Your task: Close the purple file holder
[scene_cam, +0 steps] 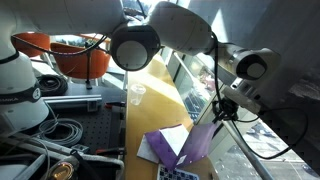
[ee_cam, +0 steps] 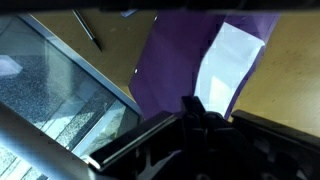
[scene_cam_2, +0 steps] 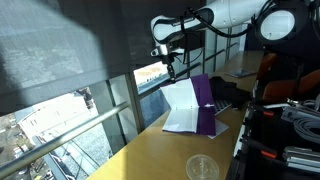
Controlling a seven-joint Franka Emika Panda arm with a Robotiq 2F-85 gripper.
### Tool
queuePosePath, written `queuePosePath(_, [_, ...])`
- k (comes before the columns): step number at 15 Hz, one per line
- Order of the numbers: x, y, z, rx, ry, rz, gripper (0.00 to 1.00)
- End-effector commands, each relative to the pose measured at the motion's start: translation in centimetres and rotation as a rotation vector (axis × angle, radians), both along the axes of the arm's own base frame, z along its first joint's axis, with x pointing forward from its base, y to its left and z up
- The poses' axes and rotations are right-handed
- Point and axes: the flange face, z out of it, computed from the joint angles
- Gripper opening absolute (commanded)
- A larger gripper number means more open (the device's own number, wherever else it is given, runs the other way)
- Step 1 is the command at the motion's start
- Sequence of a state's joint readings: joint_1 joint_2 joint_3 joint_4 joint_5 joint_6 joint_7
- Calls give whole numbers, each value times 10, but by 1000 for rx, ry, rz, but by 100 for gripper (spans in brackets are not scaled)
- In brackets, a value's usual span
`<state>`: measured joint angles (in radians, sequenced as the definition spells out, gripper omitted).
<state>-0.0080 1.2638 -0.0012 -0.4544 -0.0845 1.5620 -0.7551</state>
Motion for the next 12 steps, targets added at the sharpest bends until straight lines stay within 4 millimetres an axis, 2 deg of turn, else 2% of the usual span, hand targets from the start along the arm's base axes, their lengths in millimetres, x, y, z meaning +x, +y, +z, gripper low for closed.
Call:
queuePosePath(1, [-6,18,4,-15,50,60,0])
queuePosePath(2, [-7,23,3,-16,60,73,26])
queuePosePath(4, [-9,33,2,-17,79,94,33])
queuePosePath(12, [-16,67,-7,-20,122,128,92])
